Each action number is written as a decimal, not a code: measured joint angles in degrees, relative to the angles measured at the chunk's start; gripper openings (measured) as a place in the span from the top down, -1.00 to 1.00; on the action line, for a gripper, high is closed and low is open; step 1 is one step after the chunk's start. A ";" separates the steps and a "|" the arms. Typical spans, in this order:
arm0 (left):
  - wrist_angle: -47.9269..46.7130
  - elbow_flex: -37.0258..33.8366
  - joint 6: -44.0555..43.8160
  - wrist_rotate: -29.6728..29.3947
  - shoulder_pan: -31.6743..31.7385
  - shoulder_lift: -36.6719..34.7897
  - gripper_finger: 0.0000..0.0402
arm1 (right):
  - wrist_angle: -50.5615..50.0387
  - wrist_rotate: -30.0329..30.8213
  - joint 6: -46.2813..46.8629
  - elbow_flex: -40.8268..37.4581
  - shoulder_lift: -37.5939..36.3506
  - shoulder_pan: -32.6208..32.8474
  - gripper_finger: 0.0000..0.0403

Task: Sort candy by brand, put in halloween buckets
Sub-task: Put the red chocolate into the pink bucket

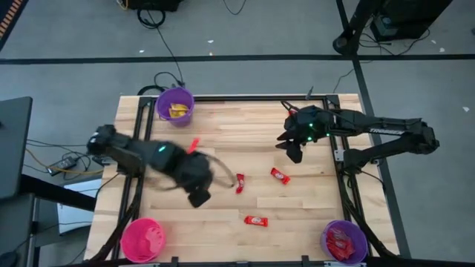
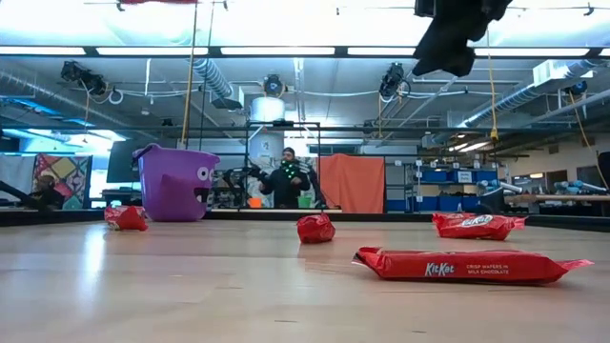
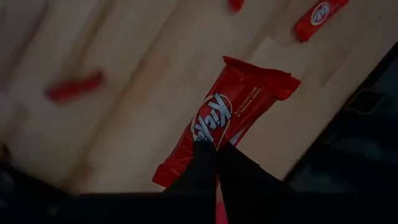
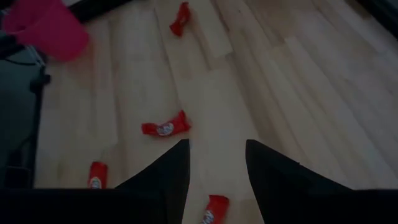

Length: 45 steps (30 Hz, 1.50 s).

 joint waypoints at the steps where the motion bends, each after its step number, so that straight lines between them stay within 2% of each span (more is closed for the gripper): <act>1: 0.58 -1.37 -4.48 -1.15 -1.96 -1.26 0.96 | 1.26 -0.36 -0.03 -0.58 0.00 0.02 0.17; 4: 1.25 -4.46 -16.65 -5.30 -7.71 -4.23 0.96 | 7.10 -1.91 0.69 -2.80 0.27 0.02 0.17; 7: 0.87 -6.20 -24.00 -5.90 -12.25 -4.87 0.95 | 12.58 -4.32 2.70 -4.63 0.92 0.06 0.17; 13: 0.17 -10.45 -29.74 -4.34 -20.43 -4.84 0.95 | 18.86 -7.27 6.68 -7.17 3.07 1.09 0.17; 17: 1.20 -14.53 -32.70 2.04 -24.66 -4.76 0.95 | 19.74 -7.41 7.91 -7.68 4.86 2.55 0.17; 20: 5.42 -16.63 -33.92 5.21 -27.84 -4.76 0.95 | 21.63 -5.89 5.88 -7.70 6.22 3.70 0.17; 26: 11.34 -19.43 -41.66 5.46 -33.17 -4.76 0.97 | 34.00 -1.99 3.67 -7.70 10.03 5.76 0.17; 29: 12.94 -20.17 -45.61 5.56 -35.79 -4.76 0.98 | 40.32 -2.38 6.90 -7.67 12.65 5.90 0.17; 32: 15.06 -21.02 -49.63 5.73 -38.19 -4.76 0.98 | 43.66 -5.67 9.34 -7.66 15.85 5.86 0.17; 35: 18.06 -22.49 -53.31 5.80 -40.35 -4.76 0.98 | 42.13 -6.83 10.04 -7.66 19.06 5.88 0.17; 39: 19.26 -24.85 -61.67 6.22 -42.51 -4.74 0.93 | 32.80 -3.80 9.36 -7.66 22.13 5.44 0.17; 41: 20.48 -26.06 -63.87 6.93 -42.66 -4.74 0.83 | 28.10 -4.36 7.73 -7.25 22.51 4.78 0.17; 45: 22.00 -27.03 -64.26 7.33 -42.44 -4.73 0.45 | 20.42 -2.43 5.21 -5.27 22.30 3.79 0.17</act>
